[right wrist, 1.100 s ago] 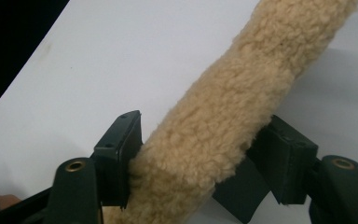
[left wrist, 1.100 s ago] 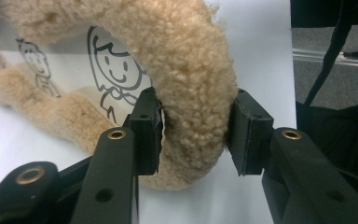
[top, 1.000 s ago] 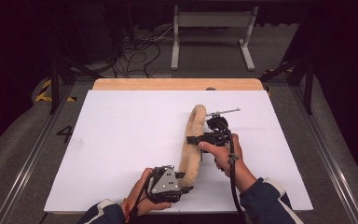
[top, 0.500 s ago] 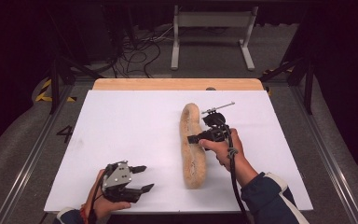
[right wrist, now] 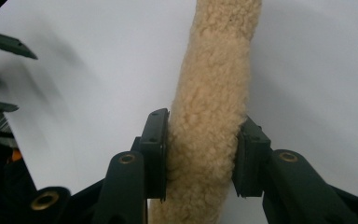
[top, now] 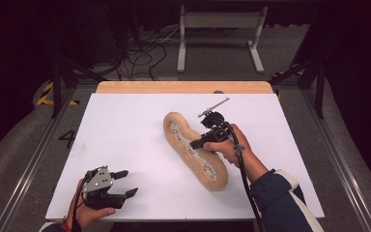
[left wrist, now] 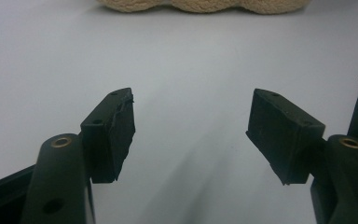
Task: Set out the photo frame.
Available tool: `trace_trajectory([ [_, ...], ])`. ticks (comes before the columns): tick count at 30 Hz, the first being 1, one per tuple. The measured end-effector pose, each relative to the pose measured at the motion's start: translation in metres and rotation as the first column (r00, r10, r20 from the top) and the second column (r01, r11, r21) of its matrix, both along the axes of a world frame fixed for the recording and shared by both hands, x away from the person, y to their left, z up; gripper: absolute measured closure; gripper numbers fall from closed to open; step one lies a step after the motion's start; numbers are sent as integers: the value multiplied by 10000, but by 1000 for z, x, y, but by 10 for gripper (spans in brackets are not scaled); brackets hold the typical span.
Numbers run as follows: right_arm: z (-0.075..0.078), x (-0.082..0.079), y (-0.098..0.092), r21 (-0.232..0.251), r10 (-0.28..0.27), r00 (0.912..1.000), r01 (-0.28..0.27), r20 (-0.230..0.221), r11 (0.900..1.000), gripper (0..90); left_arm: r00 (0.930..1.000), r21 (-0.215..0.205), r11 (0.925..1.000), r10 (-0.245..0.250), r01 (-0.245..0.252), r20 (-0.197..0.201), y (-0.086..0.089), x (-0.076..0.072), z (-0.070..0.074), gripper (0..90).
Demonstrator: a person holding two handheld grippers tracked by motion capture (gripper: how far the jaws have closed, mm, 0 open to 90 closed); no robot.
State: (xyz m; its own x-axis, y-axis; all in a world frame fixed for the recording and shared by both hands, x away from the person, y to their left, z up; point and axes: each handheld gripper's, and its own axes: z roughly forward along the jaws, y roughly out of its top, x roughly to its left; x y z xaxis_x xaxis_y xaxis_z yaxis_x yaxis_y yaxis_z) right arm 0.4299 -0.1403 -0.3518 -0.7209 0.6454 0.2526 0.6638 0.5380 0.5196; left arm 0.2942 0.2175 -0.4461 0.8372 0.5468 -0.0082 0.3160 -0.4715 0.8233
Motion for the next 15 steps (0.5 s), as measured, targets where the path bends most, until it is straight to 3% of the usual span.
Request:
trace_trajectory([
  [4, 1, -1, 6, 60, 1181, 9930, -1181, 20, 9930, 633, 9998, 185, 9997, -173, 174, -54, -2, 0, -1, 313],
  [7, 2, -1, 9, 13, 1673, 9859, -1673, 15, 9859, 632, 9998, 167, 9997, -166, 167, -89, -4, 1, -1, 307],
  [15, -1, 2, 8, -90, 1551, 9871, -1548, 389, 9879, 605, 9995, 335, 9990, -297, 301, -148, -15, 18, -3, 283],
])
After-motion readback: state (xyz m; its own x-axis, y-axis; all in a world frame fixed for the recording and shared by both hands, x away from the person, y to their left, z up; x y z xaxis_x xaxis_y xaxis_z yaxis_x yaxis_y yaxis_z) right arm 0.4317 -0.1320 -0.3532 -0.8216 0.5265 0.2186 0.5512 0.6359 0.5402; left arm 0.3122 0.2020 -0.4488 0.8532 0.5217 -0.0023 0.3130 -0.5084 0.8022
